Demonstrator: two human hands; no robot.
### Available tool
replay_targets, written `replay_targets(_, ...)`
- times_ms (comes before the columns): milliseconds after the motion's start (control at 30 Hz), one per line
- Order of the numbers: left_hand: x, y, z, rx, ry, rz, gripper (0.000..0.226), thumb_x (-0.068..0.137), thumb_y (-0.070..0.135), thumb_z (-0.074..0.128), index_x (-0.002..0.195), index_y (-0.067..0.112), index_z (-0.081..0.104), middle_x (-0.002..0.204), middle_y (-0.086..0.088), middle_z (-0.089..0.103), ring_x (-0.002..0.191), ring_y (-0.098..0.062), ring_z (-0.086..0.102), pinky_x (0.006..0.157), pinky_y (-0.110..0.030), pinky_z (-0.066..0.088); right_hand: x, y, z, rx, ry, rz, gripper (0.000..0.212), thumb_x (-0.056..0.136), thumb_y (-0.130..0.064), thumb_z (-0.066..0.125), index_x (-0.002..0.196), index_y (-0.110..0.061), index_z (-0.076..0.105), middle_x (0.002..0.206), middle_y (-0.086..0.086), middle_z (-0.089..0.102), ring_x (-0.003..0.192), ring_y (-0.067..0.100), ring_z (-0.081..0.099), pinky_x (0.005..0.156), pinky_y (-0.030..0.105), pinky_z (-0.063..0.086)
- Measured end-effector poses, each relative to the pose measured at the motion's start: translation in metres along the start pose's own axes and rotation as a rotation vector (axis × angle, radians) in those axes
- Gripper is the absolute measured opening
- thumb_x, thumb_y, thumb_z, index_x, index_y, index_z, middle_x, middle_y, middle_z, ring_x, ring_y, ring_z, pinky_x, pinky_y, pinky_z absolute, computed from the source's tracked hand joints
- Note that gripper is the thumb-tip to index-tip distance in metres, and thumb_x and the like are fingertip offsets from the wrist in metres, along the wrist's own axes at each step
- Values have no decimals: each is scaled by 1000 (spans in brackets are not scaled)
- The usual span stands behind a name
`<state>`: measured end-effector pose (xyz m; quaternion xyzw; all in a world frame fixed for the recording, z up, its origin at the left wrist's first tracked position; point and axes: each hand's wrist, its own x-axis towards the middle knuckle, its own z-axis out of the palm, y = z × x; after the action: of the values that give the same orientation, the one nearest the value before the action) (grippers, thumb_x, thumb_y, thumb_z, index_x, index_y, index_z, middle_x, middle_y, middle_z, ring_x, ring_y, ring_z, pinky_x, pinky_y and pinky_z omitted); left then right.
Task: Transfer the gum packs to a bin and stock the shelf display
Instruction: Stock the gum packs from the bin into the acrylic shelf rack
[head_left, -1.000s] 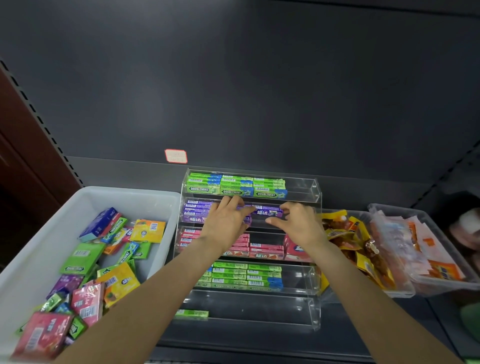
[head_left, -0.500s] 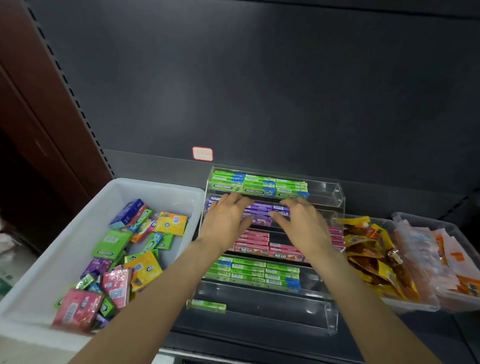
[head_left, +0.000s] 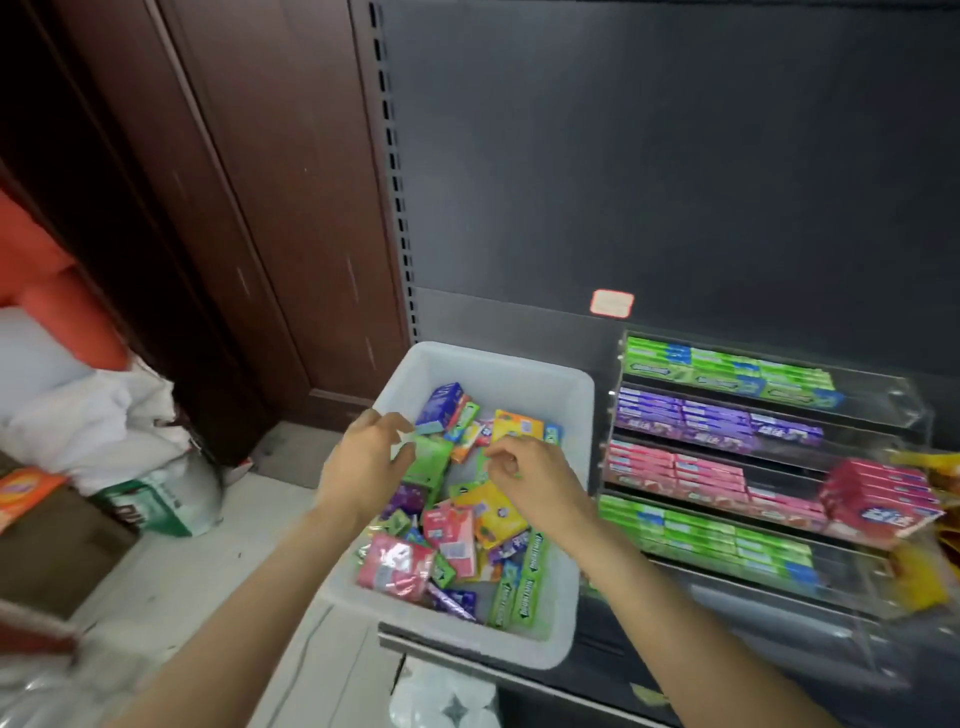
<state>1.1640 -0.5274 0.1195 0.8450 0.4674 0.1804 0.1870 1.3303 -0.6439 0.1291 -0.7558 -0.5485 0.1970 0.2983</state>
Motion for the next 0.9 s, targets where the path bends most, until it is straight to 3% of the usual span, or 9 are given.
replay_targets(100,-1,-56,-13,83,-97,-18,39,86,21,63,123,13,57,113,-13,52,107,-32,52,90,-44,46,8,-22,46,29,-65,47,24,92,-15,54,113,-9,65,108,7,69,99,18,63,85,28,48)
replay_targets(200,0,-86,-21,37,-306,31,56,89,27,61,140,18,41,134,-10,49,119,-26,49,98,-31,39,14,-34,83,37,-134,91,30,92,-16,57,121,-10,61,115,8,66,105,20,62,90,30,48)
replay_targets(300,2,-95,-25,-123,-426,10,61,91,32,59,145,25,32,143,4,44,103,-11,55,88,-19,38,17,-40,104,-39,-203,108,37,92,-17,58,128,-15,56,122,9,63,110,23,59,93,35,47)
replay_targets(467,-1,-105,-20,-351,-458,-58,64,89,35,60,146,29,30,131,2,56,101,-10,57,86,-23,44,23,-42,120,-201,-275,130,40,90,-14,61,129,-15,55,124,10,62,112,26,58,94,38,47)
replay_targets(567,3,-108,-20,-299,-460,-19,67,89,35,61,146,27,28,125,-1,59,103,-17,60,83,-28,50,26,-42,127,-263,-280,113,34,85,-14,66,119,-14,63,115,9,66,103,25,62,89,37,50)
replay_targets(733,7,-109,-18,-250,-459,12,68,88,32,63,146,22,30,119,-5,62,101,-22,61,85,-41,55,30,-37,123,-143,-165,181,15,81,-9,70,95,-12,66,90,4,67,87,19,63,80,39,52)
replay_targets(833,3,-109,-17,-184,-397,58,65,88,33,62,145,19,33,126,-8,52,114,-25,51,95,-39,48,27,-36,115,-35,-101,194,12,81,-6,70,92,-9,65,86,5,65,81,18,62,75,30,52)
replay_targets(900,1,-106,-19,-26,-293,171,62,87,34,63,142,17,38,135,-6,41,123,-24,40,103,-36,39,23,-37,107,114,-9,214,11,80,-5,70,91,-6,66,82,4,63,73,11,60,66,13,49)
